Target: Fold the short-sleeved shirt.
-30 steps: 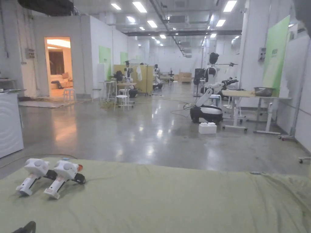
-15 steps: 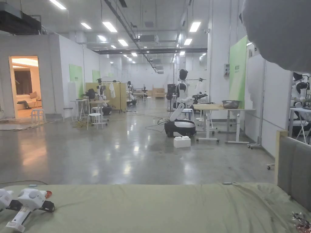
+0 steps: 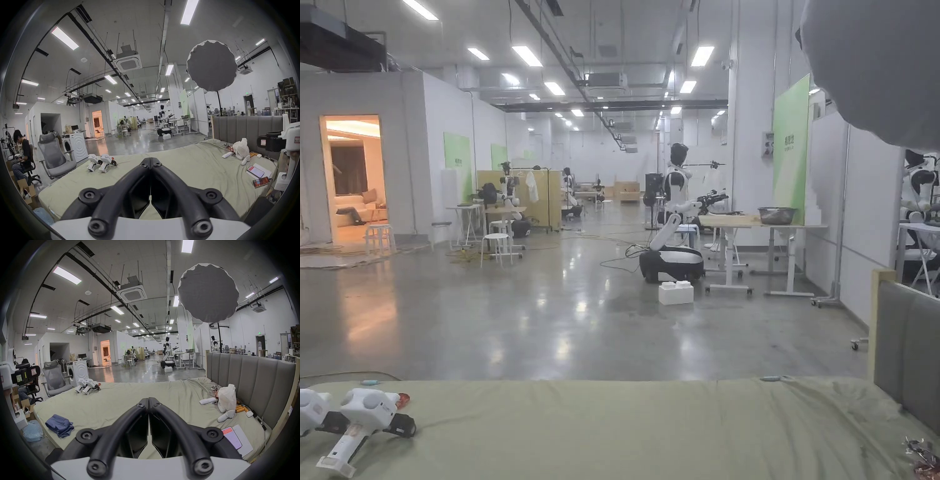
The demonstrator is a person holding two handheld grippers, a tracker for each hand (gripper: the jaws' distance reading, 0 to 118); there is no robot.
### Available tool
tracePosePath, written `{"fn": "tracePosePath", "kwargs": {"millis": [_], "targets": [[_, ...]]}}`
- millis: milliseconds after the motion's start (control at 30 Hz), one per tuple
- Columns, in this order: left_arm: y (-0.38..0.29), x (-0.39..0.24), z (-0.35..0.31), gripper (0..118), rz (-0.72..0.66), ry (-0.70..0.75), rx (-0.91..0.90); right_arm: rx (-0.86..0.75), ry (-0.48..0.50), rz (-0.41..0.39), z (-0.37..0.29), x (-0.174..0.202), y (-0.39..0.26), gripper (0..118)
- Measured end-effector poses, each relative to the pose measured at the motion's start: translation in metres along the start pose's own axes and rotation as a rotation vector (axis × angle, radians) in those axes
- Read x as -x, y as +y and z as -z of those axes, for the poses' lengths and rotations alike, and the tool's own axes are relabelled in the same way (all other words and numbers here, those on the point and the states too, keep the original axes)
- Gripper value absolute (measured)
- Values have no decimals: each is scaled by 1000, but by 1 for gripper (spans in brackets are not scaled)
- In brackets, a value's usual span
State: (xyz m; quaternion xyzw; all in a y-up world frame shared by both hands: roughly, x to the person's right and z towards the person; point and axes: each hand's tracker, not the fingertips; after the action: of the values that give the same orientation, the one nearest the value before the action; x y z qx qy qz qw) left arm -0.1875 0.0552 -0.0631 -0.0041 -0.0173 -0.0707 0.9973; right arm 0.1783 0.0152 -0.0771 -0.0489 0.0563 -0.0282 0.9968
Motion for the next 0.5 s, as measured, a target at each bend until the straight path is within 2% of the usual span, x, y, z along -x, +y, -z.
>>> {"fn": "tracePosePath", "kwargs": {"millis": [167, 267, 333, 367, 400, 433, 467, 500], "targets": [[0, 2, 0, 0, -18, -10, 5, 4, 2, 15, 0, 0, -2, 0], [0, 1, 0, 0, -20, -17, 7, -2, 26, -22, 2, 0, -1, 0], [3, 3, 1, 4, -36, -27, 32, -7, 12, -16, 3, 3, 1, 1], [3, 3, 1, 15, -40, -24, 35, -7, 12, -12, 4, 2, 2, 14], [2, 1, 2, 30, -41, -23, 31, -8, 14, -8, 4, 2, 3, 36], [2, 1, 2, 49, -43, -20, 26, -7, 22, 0, 4, 1, 3, 60], [2, 2, 2, 74, -46, -19, 26, -8, 28, 11, 4, 2, 3, 79], [1, 2, 3, 86, -55, -20, 26, -9, 31, 16, 3, 3, 3, 83]]}}
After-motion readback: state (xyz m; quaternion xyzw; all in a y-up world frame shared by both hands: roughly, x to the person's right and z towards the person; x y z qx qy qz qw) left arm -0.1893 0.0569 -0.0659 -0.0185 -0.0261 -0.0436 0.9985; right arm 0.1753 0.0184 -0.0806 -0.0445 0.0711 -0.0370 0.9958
